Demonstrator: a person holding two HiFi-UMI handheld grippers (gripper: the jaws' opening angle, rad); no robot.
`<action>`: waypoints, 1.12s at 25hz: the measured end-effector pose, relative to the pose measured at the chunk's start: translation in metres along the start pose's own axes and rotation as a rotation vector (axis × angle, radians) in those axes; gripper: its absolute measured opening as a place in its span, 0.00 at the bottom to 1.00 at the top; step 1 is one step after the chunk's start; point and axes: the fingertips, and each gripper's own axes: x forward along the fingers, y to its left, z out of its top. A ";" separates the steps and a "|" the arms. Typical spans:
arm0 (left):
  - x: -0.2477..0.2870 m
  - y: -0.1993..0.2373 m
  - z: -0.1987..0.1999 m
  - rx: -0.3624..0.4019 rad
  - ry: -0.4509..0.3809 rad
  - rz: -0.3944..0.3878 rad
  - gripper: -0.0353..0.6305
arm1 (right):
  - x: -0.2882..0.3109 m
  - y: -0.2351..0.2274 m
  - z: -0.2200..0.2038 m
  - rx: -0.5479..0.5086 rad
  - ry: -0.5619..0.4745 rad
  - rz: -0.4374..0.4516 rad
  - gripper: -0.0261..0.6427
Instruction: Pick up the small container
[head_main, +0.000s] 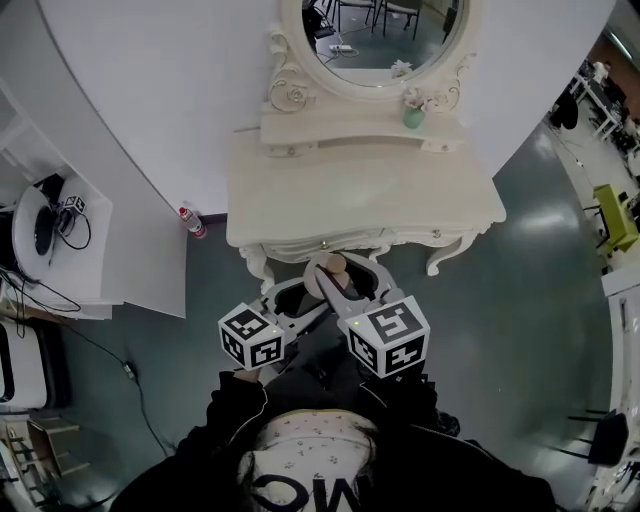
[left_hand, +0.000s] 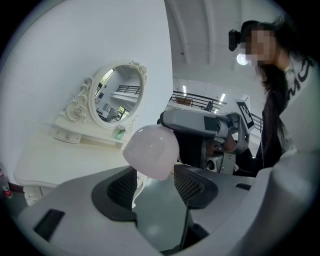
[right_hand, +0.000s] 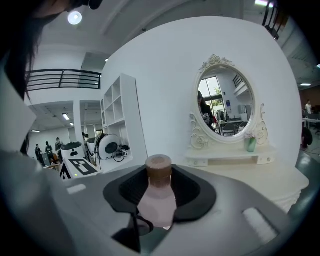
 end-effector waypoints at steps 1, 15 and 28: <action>-0.008 -0.001 -0.003 0.003 0.003 -0.001 0.37 | 0.000 0.008 -0.003 0.002 -0.002 -0.002 0.26; -0.070 -0.022 -0.042 0.014 0.016 -0.004 0.37 | -0.017 0.076 -0.034 -0.001 -0.011 -0.014 0.26; -0.082 -0.031 -0.051 -0.001 0.009 -0.007 0.38 | -0.023 0.092 -0.042 -0.023 -0.003 -0.022 0.26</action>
